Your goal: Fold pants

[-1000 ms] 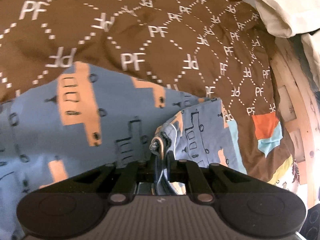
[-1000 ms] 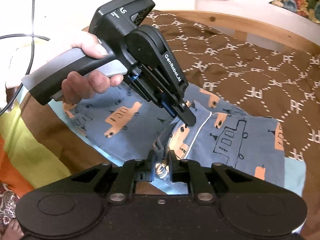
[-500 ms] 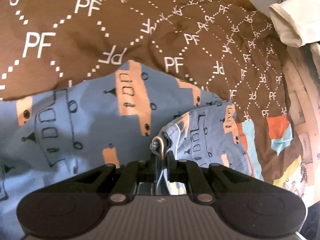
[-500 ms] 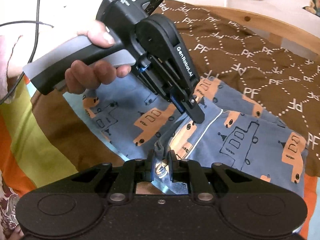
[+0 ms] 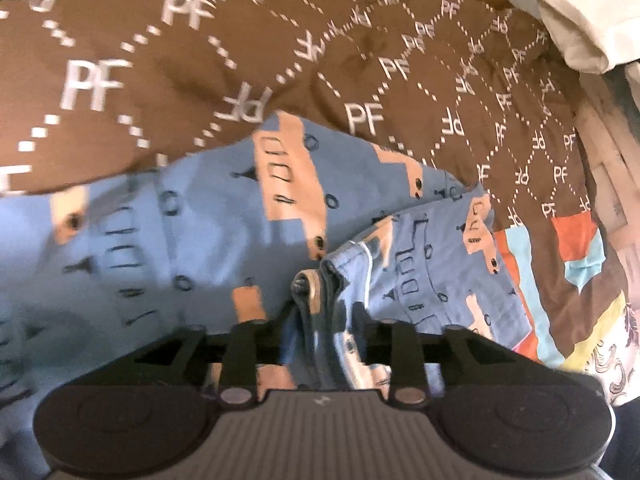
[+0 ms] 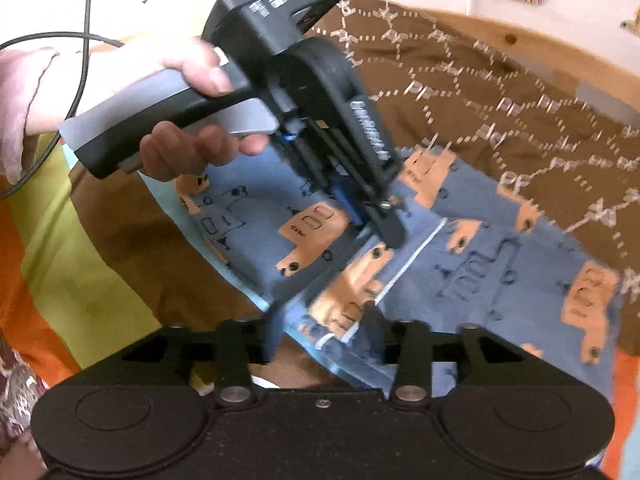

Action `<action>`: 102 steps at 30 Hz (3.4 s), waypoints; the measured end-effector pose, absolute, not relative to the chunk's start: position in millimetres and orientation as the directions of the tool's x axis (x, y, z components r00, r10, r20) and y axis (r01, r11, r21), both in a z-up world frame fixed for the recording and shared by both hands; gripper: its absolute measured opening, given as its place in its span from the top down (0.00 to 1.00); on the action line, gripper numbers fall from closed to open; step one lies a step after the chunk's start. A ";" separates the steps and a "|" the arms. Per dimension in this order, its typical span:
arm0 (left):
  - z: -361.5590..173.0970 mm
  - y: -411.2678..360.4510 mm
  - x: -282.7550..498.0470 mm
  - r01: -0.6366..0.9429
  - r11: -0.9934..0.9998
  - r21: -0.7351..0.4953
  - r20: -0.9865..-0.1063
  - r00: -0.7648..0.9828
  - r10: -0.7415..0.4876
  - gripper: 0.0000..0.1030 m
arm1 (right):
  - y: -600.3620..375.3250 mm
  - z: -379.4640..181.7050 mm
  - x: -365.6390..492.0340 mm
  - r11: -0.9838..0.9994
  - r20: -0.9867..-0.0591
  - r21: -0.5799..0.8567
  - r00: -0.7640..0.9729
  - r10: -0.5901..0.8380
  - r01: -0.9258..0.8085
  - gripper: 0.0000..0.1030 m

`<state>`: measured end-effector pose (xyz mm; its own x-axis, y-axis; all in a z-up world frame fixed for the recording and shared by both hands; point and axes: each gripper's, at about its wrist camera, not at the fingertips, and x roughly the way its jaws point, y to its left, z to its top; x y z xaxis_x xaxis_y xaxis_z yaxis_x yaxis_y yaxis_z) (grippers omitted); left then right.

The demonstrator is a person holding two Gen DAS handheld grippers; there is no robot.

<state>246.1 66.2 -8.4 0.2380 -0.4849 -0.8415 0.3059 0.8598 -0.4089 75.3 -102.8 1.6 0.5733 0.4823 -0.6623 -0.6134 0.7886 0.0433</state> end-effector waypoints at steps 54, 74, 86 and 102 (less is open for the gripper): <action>-17.1 15.0 98.2 0.192 0.957 -0.217 -0.793 0.537 -0.287 0.72 | -116.0 4.9 235.9 0.331 -0.725 -0.008 0.234 0.648 -0.944 0.69; -14.3 35.7 98.0 0.089 0.958 -0.273 -0.826 0.488 -0.281 0.96 | -108.2 -1.9 216.1 0.346 -0.714 -0.131 0.331 0.617 -0.929 0.63; -11.5 59.5 85.6 0.061 0.956 -0.288 -0.802 0.529 -0.275 0.82 | -99.4 -13.0 204.1 0.498 -0.672 -0.256 0.523 0.524 -0.828 0.37; 49.8 174.0 81.7 -0.124 0.988 -0.094 -0.613 0.789 0.041 0.27 | -124.9 12.0 113.6 0.604 -0.594 -0.174 0.572 0.565 -0.778 0.06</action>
<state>81.7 174.0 49.8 0.7892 0.0412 -0.6127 -0.1244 0.9878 -0.0938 113.6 -124.9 12.0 0.5719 0.5653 -0.5945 -0.7780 0.6036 -0.1745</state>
